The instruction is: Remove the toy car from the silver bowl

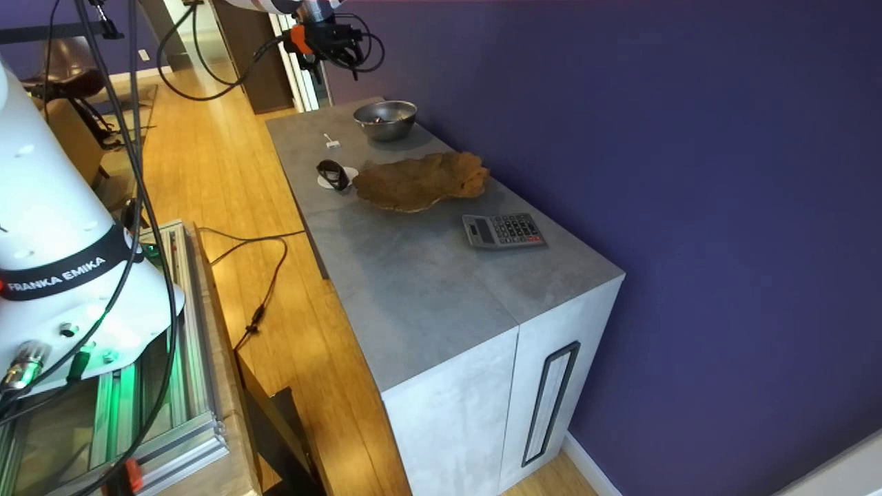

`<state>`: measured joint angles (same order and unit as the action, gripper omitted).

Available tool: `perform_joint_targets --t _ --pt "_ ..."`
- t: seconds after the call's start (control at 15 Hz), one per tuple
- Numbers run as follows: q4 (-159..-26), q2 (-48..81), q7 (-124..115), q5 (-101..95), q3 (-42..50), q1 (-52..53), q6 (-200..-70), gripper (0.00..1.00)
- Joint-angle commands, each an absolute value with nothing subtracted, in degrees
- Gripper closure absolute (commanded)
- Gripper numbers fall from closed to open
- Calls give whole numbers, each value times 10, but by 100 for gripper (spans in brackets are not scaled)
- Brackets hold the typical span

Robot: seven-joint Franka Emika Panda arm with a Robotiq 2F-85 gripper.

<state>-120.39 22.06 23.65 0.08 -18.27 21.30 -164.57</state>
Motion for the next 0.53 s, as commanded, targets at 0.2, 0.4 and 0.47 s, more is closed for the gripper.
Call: perform_joint_targets --t 0.2,0.4,0.47 --pt "-978 398 140 -76 -149 251 -1573 0" --pt "-1036 370 161 -74 -167 226 -1600 0" --pt "-1037 370 161 -74 -167 225 -1600 0"
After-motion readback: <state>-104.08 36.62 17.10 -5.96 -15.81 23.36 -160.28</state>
